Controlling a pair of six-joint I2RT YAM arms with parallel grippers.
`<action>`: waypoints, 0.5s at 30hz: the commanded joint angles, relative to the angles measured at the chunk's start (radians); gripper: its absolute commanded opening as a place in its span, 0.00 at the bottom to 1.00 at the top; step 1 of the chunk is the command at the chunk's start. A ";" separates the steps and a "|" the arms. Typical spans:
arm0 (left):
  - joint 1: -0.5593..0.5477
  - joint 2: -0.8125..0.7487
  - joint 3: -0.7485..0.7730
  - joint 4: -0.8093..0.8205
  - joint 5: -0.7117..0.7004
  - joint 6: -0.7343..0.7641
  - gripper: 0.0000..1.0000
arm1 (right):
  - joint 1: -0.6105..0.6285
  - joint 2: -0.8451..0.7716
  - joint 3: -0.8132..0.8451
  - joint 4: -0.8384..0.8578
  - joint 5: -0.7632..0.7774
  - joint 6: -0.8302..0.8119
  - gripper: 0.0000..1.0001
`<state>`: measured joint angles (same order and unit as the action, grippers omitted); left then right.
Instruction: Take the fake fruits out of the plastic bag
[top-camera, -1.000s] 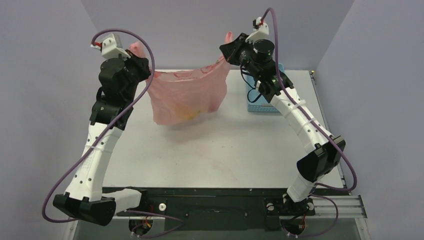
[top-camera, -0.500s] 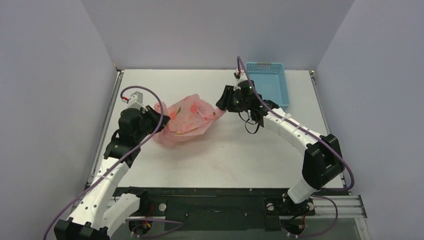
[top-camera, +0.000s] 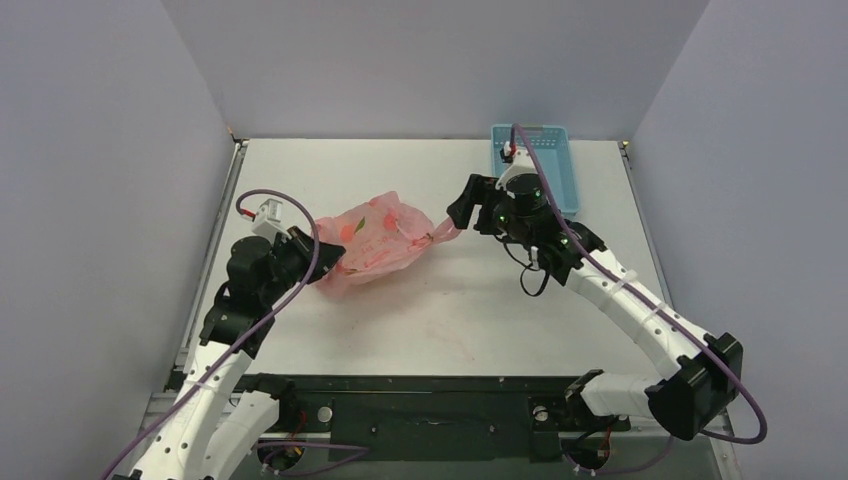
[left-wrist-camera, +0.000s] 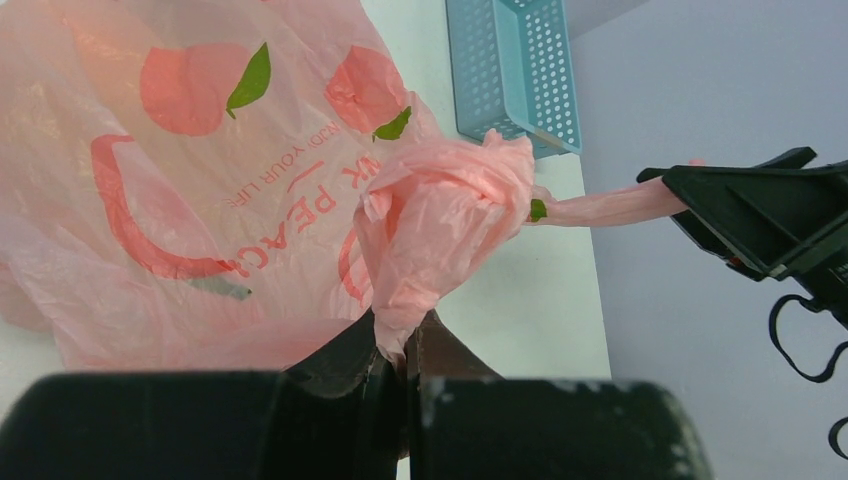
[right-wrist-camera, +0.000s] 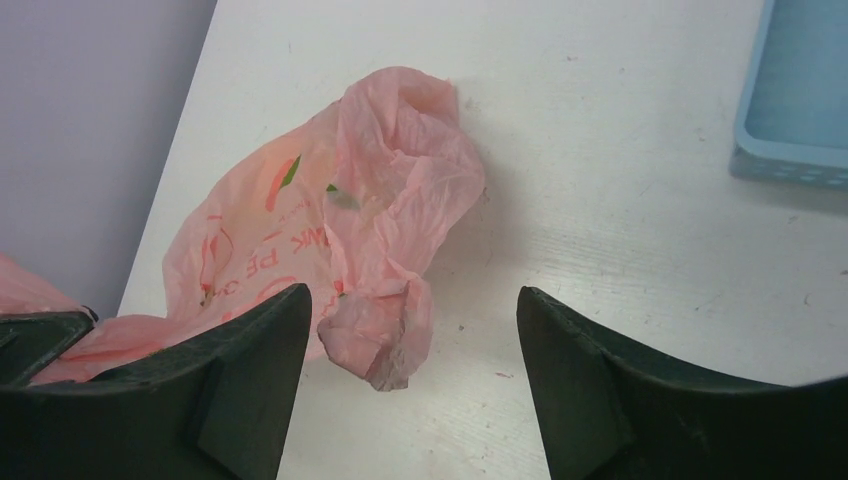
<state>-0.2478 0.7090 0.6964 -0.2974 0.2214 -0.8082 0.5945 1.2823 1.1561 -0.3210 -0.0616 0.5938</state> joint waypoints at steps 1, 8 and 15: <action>0.001 -0.037 -0.011 0.027 0.005 -0.012 0.00 | 0.052 -0.094 0.038 -0.065 0.150 -0.009 0.72; 0.000 -0.047 -0.035 0.035 0.003 -0.020 0.00 | 0.247 -0.263 -0.312 0.303 0.303 0.210 0.73; 0.001 -0.058 -0.046 0.028 0.006 -0.021 0.00 | 0.373 -0.119 -0.457 0.592 0.368 0.439 0.70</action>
<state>-0.2478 0.6678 0.6434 -0.2981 0.2207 -0.8257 0.9321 1.0546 0.6888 0.0433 0.2481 0.8856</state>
